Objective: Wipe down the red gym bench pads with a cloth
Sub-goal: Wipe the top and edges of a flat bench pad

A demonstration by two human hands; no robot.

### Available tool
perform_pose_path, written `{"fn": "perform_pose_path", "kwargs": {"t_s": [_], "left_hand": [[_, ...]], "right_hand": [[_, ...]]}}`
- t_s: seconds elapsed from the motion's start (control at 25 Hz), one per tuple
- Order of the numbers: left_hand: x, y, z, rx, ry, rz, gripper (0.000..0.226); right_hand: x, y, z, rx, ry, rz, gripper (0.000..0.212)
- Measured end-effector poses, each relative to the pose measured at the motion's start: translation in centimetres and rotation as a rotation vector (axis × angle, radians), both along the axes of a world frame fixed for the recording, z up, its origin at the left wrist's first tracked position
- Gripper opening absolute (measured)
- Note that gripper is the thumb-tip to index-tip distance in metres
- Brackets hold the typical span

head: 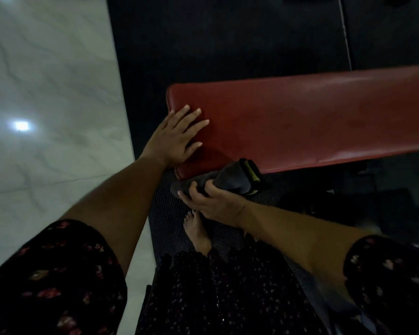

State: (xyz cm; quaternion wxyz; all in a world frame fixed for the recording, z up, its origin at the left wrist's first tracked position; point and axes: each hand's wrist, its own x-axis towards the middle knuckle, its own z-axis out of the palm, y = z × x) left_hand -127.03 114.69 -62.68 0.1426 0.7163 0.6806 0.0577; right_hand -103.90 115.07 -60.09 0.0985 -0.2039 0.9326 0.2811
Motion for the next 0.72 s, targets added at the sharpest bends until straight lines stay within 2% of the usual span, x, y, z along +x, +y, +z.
{"fn": "perform_pose_path", "kwargs": {"t_s": [0.04,0.12,0.2,0.32,0.4,0.52,0.6,0.68,0.72], "left_hand": [[0.0,0.0,0.1,-0.033,0.007,0.002,0.061],[0.1,-0.1,0.3,-0.064,0.024,0.006,0.063],[0.4,-0.2,0.1,-0.079,0.019,0.029,0.062],[1.7,-0.8,0.0,-0.048,-0.021,0.116,0.059],[2.3,-1.1,0.0,-0.090,-0.053,0.189,0.058],[3.0,-1.1,0.4,-0.098,-0.093,0.256,0.058],[3.2,-1.3,0.5,-0.078,-0.131,0.273,0.054],[4.3,-2.3,0.4,-0.045,-0.111,0.377,0.049],[5.5,-2.8,0.5,0.015,-0.050,0.476,0.047]], "right_hand": [[0.7,0.4,0.4,0.039,-0.046,0.031,0.043],[3.1,3.0,-1.5,0.260,-0.221,0.080,0.046],[5.9,6.2,-2.7,0.350,-0.224,0.137,0.048],[5.0,7.2,-0.6,0.177,-0.297,0.172,0.047],[1.6,3.8,0.8,0.089,-0.220,0.270,0.048],[0.0,0.1,-0.9,0.071,-0.161,0.129,0.046],[0.8,1.7,-0.2,0.083,-0.235,0.094,0.043],[4.5,5.2,0.5,0.049,-0.232,0.146,0.044],[6.4,7.6,1.1,-0.019,-0.203,0.170,0.058]]}}
